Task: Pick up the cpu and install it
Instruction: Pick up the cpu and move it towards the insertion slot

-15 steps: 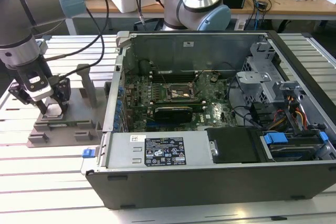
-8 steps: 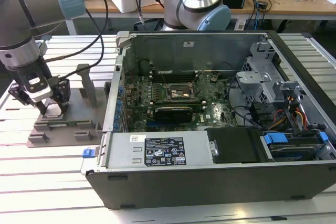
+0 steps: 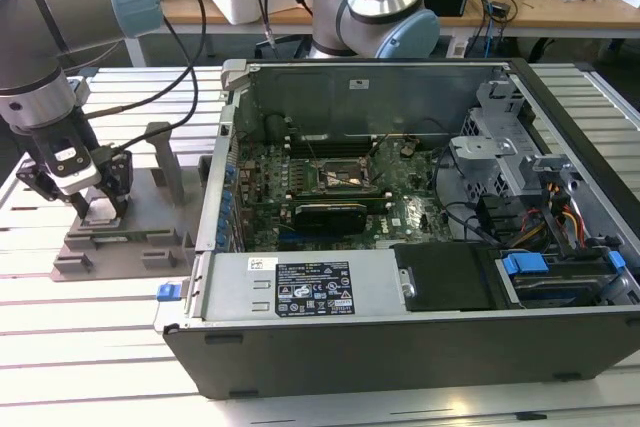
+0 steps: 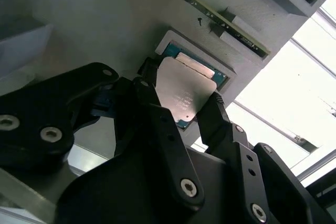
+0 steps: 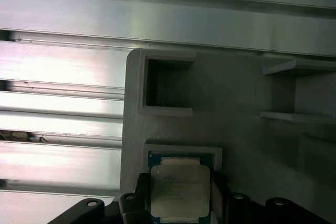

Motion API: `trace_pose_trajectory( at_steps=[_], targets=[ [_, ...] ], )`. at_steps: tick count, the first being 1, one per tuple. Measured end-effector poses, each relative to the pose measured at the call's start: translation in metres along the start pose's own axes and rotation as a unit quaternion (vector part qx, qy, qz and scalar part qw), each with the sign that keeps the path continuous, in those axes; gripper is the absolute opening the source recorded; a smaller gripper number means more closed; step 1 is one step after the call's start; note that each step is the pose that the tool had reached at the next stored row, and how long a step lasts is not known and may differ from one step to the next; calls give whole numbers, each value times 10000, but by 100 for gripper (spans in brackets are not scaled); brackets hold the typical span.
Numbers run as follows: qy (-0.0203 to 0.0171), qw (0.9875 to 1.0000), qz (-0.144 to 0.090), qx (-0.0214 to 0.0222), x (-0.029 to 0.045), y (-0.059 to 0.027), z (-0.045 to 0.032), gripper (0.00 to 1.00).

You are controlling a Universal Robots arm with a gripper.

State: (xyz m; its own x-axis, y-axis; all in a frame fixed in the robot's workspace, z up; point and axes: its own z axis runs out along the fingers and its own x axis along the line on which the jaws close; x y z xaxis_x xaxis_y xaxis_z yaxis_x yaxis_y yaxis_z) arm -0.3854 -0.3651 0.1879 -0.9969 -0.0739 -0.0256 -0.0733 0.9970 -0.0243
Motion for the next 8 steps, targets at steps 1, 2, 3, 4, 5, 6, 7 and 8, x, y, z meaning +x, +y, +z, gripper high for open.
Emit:
trace_pose_trajectory(
  at_steps=[1, 2, 3, 4, 5, 6, 7, 8],
  targets=[
    [0, 10000, 0, 0, 0, 0, 0, 55],
    [-1, 10000, 0, -1, 0, 0, 1, 55],
    [-1, 10000, 0, -1, 0, 0, 1, 55],
    [-1, 10000, 0, -1, 0, 0, 1, 55],
    [-1, 10000, 0, -1, 0, 0, 0, 55],
    [-1, 10000, 0, -1, 0, 0, 0, 55],
    [-1, 10000, 0, -2, 0, 0, 0, 55],
    [-1, 10000, 0, -2, 0, 0, 0, 55]
  ],
)
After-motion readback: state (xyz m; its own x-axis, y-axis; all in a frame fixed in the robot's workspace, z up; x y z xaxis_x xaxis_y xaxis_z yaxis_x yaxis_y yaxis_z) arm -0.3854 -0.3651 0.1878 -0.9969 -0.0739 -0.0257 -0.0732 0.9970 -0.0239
